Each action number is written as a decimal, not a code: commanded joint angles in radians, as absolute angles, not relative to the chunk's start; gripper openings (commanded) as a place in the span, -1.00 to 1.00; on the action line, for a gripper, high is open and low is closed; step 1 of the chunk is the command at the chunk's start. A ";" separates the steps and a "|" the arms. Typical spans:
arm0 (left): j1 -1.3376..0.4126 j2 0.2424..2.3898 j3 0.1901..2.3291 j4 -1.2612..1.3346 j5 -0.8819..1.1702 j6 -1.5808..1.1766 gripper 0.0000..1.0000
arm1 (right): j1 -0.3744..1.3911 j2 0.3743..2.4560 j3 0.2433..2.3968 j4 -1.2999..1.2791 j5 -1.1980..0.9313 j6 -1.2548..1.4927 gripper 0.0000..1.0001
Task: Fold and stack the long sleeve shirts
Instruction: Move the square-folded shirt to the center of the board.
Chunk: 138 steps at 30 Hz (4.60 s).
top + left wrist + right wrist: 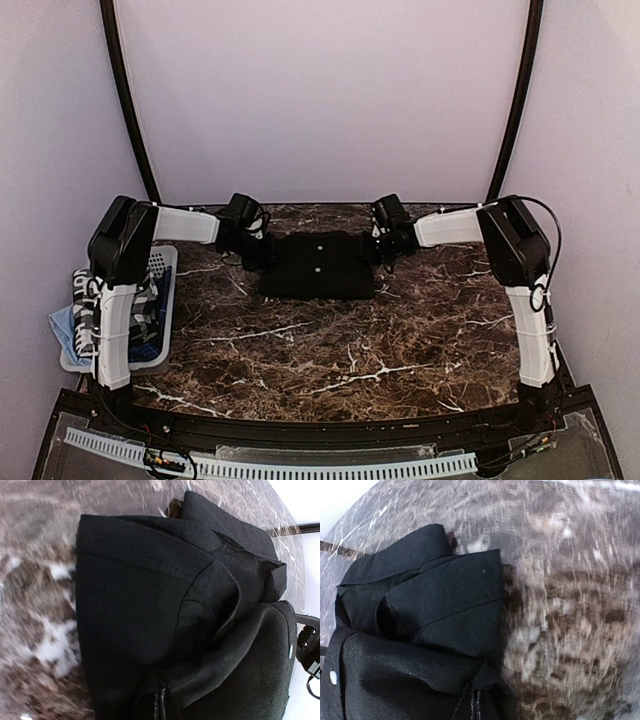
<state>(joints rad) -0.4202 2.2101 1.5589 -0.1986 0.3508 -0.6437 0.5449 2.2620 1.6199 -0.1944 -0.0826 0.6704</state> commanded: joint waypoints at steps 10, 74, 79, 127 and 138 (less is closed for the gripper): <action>-0.580 1.664 0.975 -0.082 0.316 -0.778 -1.00 | 0.634 1.716 0.979 -0.150 -0.028 0.767 -1.00; -0.362 2.279 1.783 -0.203 0.321 -0.530 -1.00 | 0.497 2.392 1.973 -0.270 -0.134 0.574 -1.00; -0.362 2.307 1.816 -0.207 0.331 -0.534 -1.00 | 0.488 2.407 1.943 -0.268 -0.133 0.604 -1.00; -0.526 2.071 1.351 -0.098 0.261 -0.555 -0.48 | 0.626 2.383 1.883 -0.366 -0.066 0.453 -0.58; -0.683 1.752 0.968 -0.074 0.254 -0.684 -0.50 | 0.721 2.042 1.347 -0.255 -0.095 0.468 -0.61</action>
